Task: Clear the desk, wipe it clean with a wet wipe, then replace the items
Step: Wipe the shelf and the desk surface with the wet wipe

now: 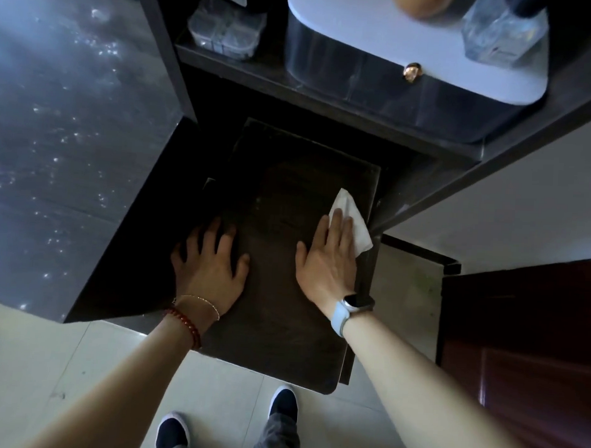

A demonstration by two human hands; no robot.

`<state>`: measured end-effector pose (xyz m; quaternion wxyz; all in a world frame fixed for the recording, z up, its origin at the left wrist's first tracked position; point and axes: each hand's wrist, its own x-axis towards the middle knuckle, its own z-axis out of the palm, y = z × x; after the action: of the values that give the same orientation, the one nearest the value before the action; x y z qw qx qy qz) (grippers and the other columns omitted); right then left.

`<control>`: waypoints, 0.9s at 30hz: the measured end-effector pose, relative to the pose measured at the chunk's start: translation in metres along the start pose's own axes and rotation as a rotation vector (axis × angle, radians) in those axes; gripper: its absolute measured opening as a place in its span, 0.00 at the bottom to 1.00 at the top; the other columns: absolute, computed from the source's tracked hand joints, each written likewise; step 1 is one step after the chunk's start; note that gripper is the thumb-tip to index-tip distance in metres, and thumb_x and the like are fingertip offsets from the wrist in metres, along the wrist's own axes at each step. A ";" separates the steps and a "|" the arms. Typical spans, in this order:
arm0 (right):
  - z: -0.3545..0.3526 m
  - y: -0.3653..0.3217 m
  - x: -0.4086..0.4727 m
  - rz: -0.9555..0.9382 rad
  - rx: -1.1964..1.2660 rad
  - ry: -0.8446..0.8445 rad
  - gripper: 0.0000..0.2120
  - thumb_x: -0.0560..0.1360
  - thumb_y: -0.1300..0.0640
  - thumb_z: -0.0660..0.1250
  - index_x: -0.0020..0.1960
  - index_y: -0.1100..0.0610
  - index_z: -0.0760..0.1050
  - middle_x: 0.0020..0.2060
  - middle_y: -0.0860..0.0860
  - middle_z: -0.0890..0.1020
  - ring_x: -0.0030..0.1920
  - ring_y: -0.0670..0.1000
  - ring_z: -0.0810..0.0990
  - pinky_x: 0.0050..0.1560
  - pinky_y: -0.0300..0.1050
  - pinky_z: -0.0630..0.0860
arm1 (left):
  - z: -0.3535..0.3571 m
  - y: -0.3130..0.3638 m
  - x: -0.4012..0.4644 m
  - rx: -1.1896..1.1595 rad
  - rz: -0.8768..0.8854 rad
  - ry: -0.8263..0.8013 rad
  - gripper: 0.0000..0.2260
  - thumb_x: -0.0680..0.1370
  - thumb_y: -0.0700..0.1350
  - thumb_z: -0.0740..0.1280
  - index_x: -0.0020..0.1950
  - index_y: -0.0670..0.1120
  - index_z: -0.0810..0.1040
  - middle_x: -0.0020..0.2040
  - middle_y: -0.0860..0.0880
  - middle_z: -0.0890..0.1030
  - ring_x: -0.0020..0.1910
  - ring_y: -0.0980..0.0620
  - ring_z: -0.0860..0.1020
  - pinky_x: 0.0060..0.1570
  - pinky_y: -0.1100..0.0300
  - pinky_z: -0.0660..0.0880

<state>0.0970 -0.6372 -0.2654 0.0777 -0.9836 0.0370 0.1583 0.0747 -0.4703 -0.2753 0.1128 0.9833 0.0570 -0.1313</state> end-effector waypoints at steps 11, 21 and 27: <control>-0.024 -0.003 0.056 0.305 0.200 -0.056 0.31 0.81 0.49 0.48 0.74 0.67 0.43 0.75 0.61 0.42 0.75 0.60 0.41 0.73 0.54 0.50 | -0.006 -0.003 0.002 0.030 0.040 -0.029 0.29 0.73 0.59 0.46 0.66 0.47 0.71 0.68 0.43 0.70 0.66 0.38 0.67 0.59 0.40 0.65; -0.043 0.004 0.105 0.342 0.338 0.087 0.25 0.81 0.55 0.47 0.73 0.68 0.50 0.74 0.62 0.52 0.75 0.59 0.47 0.73 0.51 0.46 | -0.005 -0.009 0.001 0.033 0.037 -0.040 0.30 0.73 0.61 0.43 0.72 0.52 0.59 0.75 0.48 0.58 0.72 0.44 0.54 0.67 0.45 0.55; -0.034 -0.051 0.102 -0.110 0.367 -0.008 0.25 0.78 0.55 0.45 0.72 0.67 0.56 0.72 0.62 0.60 0.72 0.58 0.58 0.70 0.44 0.51 | -0.008 -0.008 0.003 0.037 0.029 -0.070 0.24 0.79 0.58 0.49 0.73 0.53 0.55 0.76 0.50 0.53 0.73 0.46 0.50 0.68 0.46 0.52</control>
<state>0.2092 -0.5974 -0.2586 0.2646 -0.9528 0.0111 0.1484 0.0785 -0.4606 -0.2699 0.0985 0.9807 0.0361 -0.1649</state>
